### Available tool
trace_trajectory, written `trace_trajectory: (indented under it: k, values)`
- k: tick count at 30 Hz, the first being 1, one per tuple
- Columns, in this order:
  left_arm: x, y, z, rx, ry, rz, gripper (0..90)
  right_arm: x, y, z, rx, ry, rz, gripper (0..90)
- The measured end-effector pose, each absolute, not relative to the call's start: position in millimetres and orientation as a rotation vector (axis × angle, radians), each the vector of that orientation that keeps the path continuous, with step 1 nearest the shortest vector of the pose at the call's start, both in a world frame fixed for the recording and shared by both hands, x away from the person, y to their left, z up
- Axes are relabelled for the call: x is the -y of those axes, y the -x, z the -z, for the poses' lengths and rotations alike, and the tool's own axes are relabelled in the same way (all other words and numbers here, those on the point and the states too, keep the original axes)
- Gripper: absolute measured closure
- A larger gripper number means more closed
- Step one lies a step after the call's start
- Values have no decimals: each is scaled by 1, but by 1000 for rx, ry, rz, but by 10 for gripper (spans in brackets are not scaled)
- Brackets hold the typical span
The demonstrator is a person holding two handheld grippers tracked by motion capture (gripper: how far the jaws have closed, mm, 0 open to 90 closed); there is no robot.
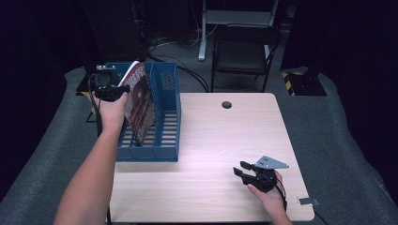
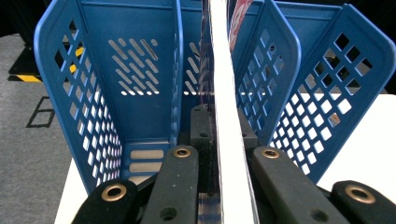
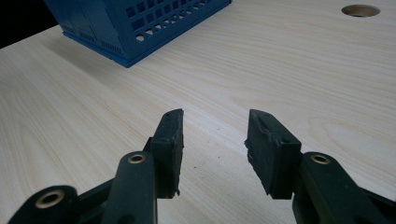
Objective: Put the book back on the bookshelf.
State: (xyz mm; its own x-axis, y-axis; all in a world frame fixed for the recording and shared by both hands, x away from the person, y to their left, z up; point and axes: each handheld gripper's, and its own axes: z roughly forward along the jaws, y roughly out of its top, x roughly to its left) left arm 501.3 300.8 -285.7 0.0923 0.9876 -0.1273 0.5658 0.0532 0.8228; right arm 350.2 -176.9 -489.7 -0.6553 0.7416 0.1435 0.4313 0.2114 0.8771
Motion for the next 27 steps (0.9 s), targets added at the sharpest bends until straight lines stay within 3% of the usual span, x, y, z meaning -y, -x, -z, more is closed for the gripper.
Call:
trace_trajectory:
  k: [27]
  values:
    - [-294,-505,311,-1571,-1634,-693,843,178,-351,490,-2183,-1097,-1416,559]
